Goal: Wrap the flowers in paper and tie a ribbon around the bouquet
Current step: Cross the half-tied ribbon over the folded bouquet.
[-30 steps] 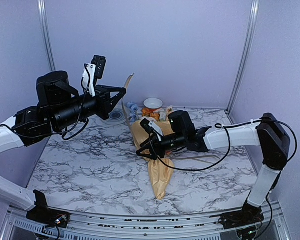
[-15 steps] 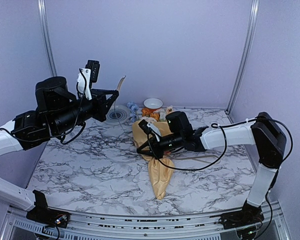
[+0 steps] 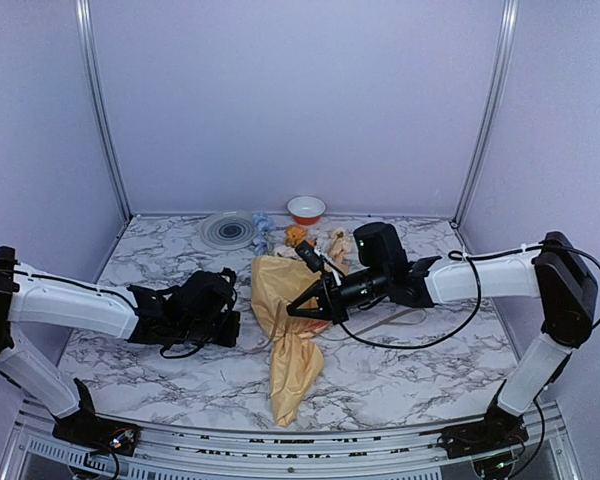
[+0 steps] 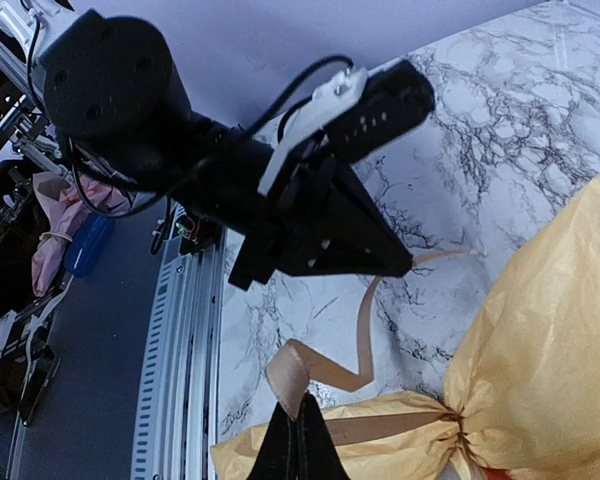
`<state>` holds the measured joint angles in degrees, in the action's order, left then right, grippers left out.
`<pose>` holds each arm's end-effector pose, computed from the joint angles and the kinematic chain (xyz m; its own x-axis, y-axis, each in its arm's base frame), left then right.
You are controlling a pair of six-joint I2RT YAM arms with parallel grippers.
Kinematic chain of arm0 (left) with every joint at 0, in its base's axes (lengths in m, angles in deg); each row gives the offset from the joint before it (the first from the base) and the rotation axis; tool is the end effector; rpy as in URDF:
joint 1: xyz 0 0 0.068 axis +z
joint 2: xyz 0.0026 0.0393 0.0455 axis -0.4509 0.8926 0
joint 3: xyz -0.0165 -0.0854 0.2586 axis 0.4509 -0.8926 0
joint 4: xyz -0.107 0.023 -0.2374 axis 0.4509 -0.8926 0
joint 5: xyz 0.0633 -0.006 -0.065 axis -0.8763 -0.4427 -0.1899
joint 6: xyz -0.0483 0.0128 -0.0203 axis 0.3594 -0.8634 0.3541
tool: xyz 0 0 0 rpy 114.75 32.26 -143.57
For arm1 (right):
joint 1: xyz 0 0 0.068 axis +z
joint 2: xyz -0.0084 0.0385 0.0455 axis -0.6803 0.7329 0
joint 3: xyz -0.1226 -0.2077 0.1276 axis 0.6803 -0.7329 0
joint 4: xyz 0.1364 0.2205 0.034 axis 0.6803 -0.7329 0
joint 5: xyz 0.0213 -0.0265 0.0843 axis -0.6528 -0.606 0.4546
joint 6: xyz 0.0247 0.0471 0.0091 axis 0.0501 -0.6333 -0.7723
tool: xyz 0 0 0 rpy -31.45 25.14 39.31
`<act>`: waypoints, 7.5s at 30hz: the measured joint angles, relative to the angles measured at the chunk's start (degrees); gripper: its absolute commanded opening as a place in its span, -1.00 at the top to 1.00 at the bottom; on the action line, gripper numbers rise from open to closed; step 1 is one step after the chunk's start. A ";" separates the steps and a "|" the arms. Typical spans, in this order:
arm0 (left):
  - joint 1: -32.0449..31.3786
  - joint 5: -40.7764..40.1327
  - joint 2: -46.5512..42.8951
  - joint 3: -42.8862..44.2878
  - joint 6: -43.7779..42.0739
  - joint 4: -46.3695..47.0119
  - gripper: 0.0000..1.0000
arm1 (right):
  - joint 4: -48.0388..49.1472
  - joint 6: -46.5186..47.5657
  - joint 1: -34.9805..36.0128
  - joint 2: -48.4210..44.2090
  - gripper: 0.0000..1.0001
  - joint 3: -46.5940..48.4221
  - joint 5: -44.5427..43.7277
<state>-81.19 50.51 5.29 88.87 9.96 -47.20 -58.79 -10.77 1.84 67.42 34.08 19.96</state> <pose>0.1818 -0.2345 0.1916 -0.6781 0.0579 -0.7326 0.3186 0.9215 -0.2220 0.2376 0.2735 0.2196 -0.4577 -0.3416 -0.8209 -0.8784 0.0310 0.4769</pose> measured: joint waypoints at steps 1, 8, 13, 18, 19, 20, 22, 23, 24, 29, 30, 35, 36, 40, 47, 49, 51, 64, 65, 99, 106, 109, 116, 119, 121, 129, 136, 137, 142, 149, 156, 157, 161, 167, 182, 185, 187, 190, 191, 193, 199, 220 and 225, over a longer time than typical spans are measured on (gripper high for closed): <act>-1.62 0.35 1.81 0.00 -0.07 0.37 0.78 | -0.11 -0.13 -0.02 -0.44 1.00 -0.20 -0.02; -10.19 2.97 5.81 -1.68 -3.96 9.09 -0.24 | 0.57 -1.95 -1.68 -1.20 1.00 -1.01 -0.98; -12.15 0.59 1.90 -10.82 -4.94 14.03 -0.43 | 0.59 -2.23 -2.19 -1.18 1.00 -1.01 -1.49; -13.90 -4.79 -8.04 -19.15 -8.96 15.69 -0.27 | 0.61 -2.43 -2.01 -1.01 1.00 -1.01 -1.57; -14.01 -5.42 -10.34 -20.11 -10.99 16.81 -0.20 | 0.59 -2.43 -1.84 -0.90 1.00 -1.01 -1.84; -14.01 -5.84 -12.15 -20.61 -13.14 18.21 -0.18 | 0.59 -2.43 -1.62 -0.79 1.00 -1.01 -2.08; -14.14 -6.16 -14.53 -20.83 -17.88 23.10 -0.19 | 0.59 -2.69 -1.05 -0.52 1.00 -1.01 -2.82; -14.21 -6.01 -14.71 -20.74 -19.96 26.16 -0.19 | 0.61 -2.97 -0.72 -0.39 1.00 -1.01 -3.08; -14.23 -5.57 -14.36 -20.57 -21.88 28.76 -0.20 | 0.74 -3.39 -0.42 -0.17 1.00 -1.01 -3.41; -14.29 -2.36 -5.07 -16.28 -26.84 39.23 -0.06 | 1.11 -4.94 0.48 0.61 1.00 -1.01 -4.90; -14.29 -1.60 -2.91 -15.39 -27.06 40.89 0.03 | 1.31 -5.16 0.55 0.66 1.00 -1.01 -5.18; -14.29 -0.42 4.20 -12.02 -27.12 45.05 0.31 | 1.64 -5.90 0.57 0.87 1.00 -1.01 -5.77; -14.29 -0.46 4.70 -11.82 -26.99 45.29 0.34 | 1.70 -6.05 0.57 0.87 1.00 -1.01 -5.92; -14.29 -0.04 5.14 -11.65 -26.67 46.49 1.00 | 1.81 -6.27 0.81 0.96 1.00 -1.01 -6.54; -14.29 2.01 4.79 -12.07 -25.51 47.41 1.00 | 1.92 -6.49 0.98 1.42 0.80 -1.01 -7.06; -14.29 2.32 3.76 -13.07 -25.09 47.50 1.00 | 2.51 -6.88 1.22 1.81 0.75 -1.01 -7.41; -14.29 2.40 2.03 -14.05 -25.07 47.45 1.00 | 3.58 -7.41 1.68 2.93 0.73 -1.01 -7.61; -14.29 2.89 -6.23 -13.57 -27.65 42.91 1.00 | 11.58 -12.13 2.40 7.58 0.37 -2.93 -5.81; -14.29 2.89 -6.43 -13.57 -27.89 42.42 1.00 | 12.31 -12.55 2.49 8.22 0.33 -2.93 -5.46; -14.29 5.97 -15.50 -10.88 -33.48 34.03 1.00 | 9.57 -7.72 6.62 10.32 0.45 0.55 -13.11; -14.29 5.90 -15.98 -11.28 -33.27 31.85 1.00 | 8.15 -6.36 6.69 10.32 0.93 0.66 -14.56; -14.29 6.34 -16.22 -12.57 -31.98 30.95 1.00 | 7.23 -6.12 6.69 10.32 1.00 1.03 -15.17; -15.37 7.61 -7.78 -18.67 -28.35 29.70 0.53 | 6.32 -5.90 6.69 10.03 1.00 1.27 -15.93; -16.52 5.84 -1.20 -18.25 -27.85 29.16 0.27 | 6.19 -5.75 6.69 9.88 1.00 1.27 -15.89; -16.87 3.85 -0.31 -18.64 -28.33 29.86 -0.05 | 6.01 -5.60 6.69 9.81 1.00 1.27 -15.85; -14.99 2.25 -2.10 -25.73 -32.26 49.46 -0.21 | 6.05 -5.33 6.69 9.77 1.00 1.27 -14.95; -8.41 8.79 9.31 -25.92 -29.77 68.17 -0.04 | 6.03 -5.31 6.67 9.77 1.00 1.27 -14.27; -7.76 10.10 10.86 -25.88 -29.51 70.62 -0.05 | 6.03 -5.31 6.67 9.77 1.00 1.27 -14.25; -6.03 17.70 18.56 -23.34 -27.41 78.90 -0.08 | 5.97 -5.18 6.67 9.75 1.00 1.27 -14.21; -1.97 24.96 22.08 -24.37 -24.13 86.86 -0.19 | 5.62 -4.90 6.67 9.64 1.00 1.29 -14.21; -0.15 31.95 16.57 -26.05 -24.72 81.59 -0.84 | 5.57 -4.87 6.67 9.64 1.00 1.36 -14.21; -0.17 33.22 15.58 -25.90 -24.72 80.50 -0.86 | 5.57 -4.87 6.67 9.64 1.00 1.38 -14.21; -0.42 34.42 14.73 -23.47 -24.65 76.06 -0.83 | 5.57 -4.87 6.67 9.64 1.00 1.40 -14.19; -0.35 29.81 19.52 -20.31 -23.08 74.64 -0.30 | 5.55 -4.87 6.67 9.64 1.00 1.40 -14.16; -0.31 30.14 25.81 -18.40 -20.87 80.89 -0.07 | 5.57 -4.90 6.67 9.64 1.00 1.40 -13.90; -0.31 29.79 25.97 -18.29 -21.16 81.42 -0.15 | 5.57 -4.90 6.67 9.64 1.00 1.40 -13.77; -0.31 29.88 26.27 -18.10 -21.53 81.42 -0.31 | 5.57 -4.90 6.67 9.64 1.00 1.40 -13.73; -0.31 30.97 26.29 -18.14 -22.16 81.79 -0.45 | 5.55 -4.90 6.67 9.64 1.00 1.40 -13.73; -0.31 31.36 26.29 -18.32 -22.45 82.25 -0.46 | 5.55 -4.90 6.67 9.64 1.00 1.40 -13.75; -0.31 31.95 26.29 -19.41 -22.95 83.60 -0.47 | 5.55 -4.90 6.67 9.64 1.00 1.40 -13.75; -0.31 33.05 26.56 -20.46 -23.39 84.89 -0.27 | 5.55 -4.90 6.67 9.64 1.00 1.40 -13.73; 0.28 33.94 28.09 -16.33 -23.39 82.14 1.00 | 4.74 -4.85 6.49 9.53 0.90 1.73 -13.40; 0.28 33.75 28.06 -16.33 -23.19 82.09 1.00 | 0.96 -3.82 6.49 7.23 0.59 1.73 -16.92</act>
<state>-80.91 84.26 33.36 72.54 -13.24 34.89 -57.83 -14.60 8.33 74.65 35.81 3.04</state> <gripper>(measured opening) 0.004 0.098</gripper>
